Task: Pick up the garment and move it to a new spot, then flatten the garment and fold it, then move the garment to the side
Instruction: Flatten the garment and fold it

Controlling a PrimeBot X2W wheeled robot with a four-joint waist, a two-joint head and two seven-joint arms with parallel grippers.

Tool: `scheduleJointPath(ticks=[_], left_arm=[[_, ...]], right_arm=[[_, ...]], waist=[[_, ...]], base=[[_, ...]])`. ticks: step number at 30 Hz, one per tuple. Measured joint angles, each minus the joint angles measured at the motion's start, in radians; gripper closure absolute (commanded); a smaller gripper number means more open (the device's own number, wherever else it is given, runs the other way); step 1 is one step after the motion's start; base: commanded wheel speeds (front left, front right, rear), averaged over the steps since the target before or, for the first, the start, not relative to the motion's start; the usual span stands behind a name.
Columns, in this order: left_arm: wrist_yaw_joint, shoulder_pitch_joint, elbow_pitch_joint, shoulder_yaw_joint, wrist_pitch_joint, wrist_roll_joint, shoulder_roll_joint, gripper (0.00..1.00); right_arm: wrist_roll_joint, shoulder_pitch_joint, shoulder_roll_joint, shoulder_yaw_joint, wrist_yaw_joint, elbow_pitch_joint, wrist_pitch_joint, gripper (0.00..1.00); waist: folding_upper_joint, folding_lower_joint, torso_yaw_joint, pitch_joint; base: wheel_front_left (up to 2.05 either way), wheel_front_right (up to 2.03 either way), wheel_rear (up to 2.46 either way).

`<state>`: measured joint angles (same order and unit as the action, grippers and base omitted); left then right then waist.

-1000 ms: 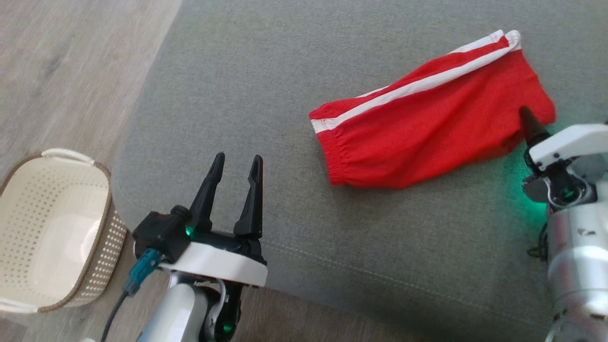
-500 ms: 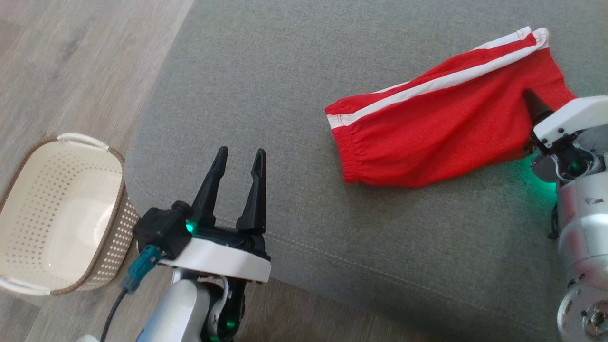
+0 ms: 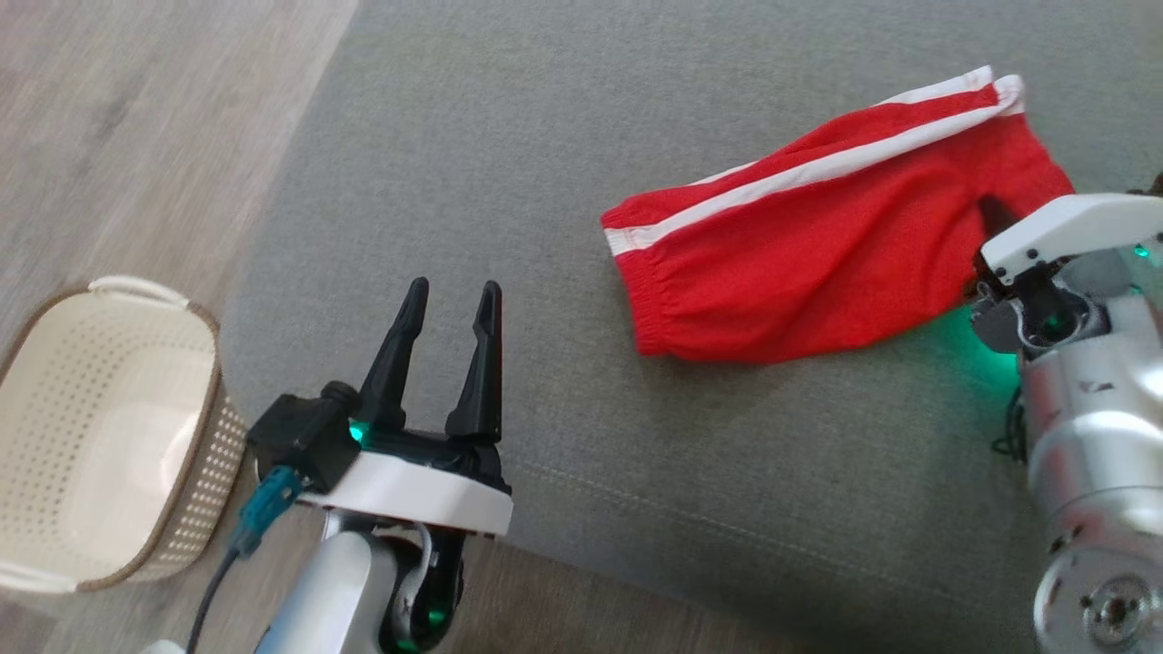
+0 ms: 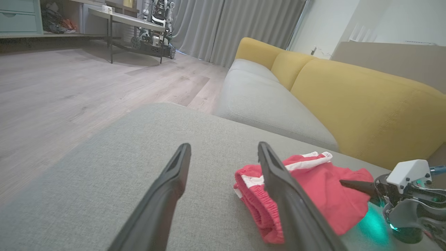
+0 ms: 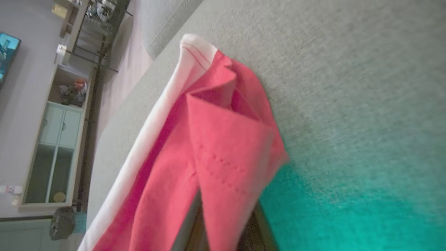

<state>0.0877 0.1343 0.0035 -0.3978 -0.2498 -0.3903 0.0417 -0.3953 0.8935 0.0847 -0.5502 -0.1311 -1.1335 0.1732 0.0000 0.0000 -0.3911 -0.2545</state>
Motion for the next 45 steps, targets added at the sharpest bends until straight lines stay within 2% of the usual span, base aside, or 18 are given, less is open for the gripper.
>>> scheduleJointPath(ticks=[7, 13, 18, 25, 34, 39, 45], left_arm=[[-0.01, 0.0, 0.013, 0.021, 0.0, 0.001, 0.0, 0.0], [-0.017, -0.005, 0.022, 0.034, 0.0, 0.011, 0.0, 0.0], [-0.021, -0.02, 0.029, 0.044, 0.0, 0.011, 0.0, 0.0], [-0.021, -0.059, 0.032, 0.045, 0.0, 0.011, 0.001, 0.0], [-0.026, -0.064, 0.032, 0.047, 0.0, 0.02, 0.001, 0.0], [-0.027, -0.066, 0.033, 0.049, 0.0, 0.02, 0.001, 0.0], [-0.035, -0.067, 0.035, 0.057, 0.0, 0.027, 0.001, 0.0]], right_arm=[[-0.168, -0.074, -0.019, 0.052, 0.0, 0.106, -0.077, 1.0], [-0.351, -0.135, -0.021, 0.133, 0.0, 0.124, -0.147, 1.0], [-0.431, -0.211, -0.021, 0.176, 0.0, 0.108, -0.204, 1.0], [-0.505, -0.264, -0.023, 0.186, 0.0, 0.058, -0.307, 1.0], [-0.53, -0.291, -0.023, 0.281, 0.0, 0.035, -0.363, 1.0], [-0.543, -0.292, -0.023, 0.372, 0.0, 0.104, -0.383, 1.0], [-0.576, -0.345, -0.023, 0.541, 0.0, 0.269, -0.395, 1.0]], waist=[[0.0, 0.0, 0.061, 0.038], [0.0, 0.0, 0.114, 0.082], [0.0, 0.0, 0.147, 0.12], [0.0, 0.0, 0.175, 0.161], [0.0, 0.0, 0.18, 0.17], [0.0, 0.0, 0.171, 0.179], [0.0, 0.0, 0.156, 0.191]], base=[[0.0, 0.0, 0.0], [0.0, 0.0, 0.0], [0.0, 0.0, 0.0], [0.0, 0.0, 0.0], [0.0, 0.0, 0.0], [0.0, 0.0, 0.0], [0.0, 0.0, 0.0]])
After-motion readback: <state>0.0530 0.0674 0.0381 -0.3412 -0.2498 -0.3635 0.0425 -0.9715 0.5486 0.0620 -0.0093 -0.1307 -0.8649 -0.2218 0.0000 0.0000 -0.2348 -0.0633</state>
